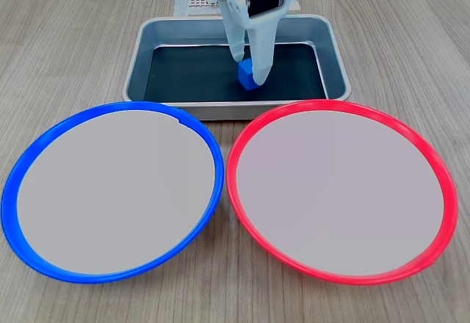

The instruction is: Move a blue block from tray to blue dish

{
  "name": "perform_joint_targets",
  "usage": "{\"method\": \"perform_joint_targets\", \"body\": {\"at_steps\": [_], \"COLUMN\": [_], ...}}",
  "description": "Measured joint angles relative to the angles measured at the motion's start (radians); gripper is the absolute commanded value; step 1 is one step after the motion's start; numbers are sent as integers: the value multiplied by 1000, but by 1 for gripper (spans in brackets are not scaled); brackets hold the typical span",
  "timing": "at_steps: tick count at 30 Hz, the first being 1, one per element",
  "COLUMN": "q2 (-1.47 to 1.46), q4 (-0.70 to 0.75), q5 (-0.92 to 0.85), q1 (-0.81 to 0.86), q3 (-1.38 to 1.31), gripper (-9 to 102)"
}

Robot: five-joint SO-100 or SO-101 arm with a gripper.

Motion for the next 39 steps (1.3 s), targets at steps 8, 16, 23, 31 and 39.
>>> {"method": "perform_joint_targets", "body": {"at_steps": [8,16,23,31,39], "q2": [2,75,60,-281,-566], "q4": [-29,153,267,-3,-370], "q5": [-20,52,144,133,-66], "q1": [-2,-28,44,235,299], "q3": [9,-140,-586,-1042,-913], "gripper": [0,0,0,0,0]}}
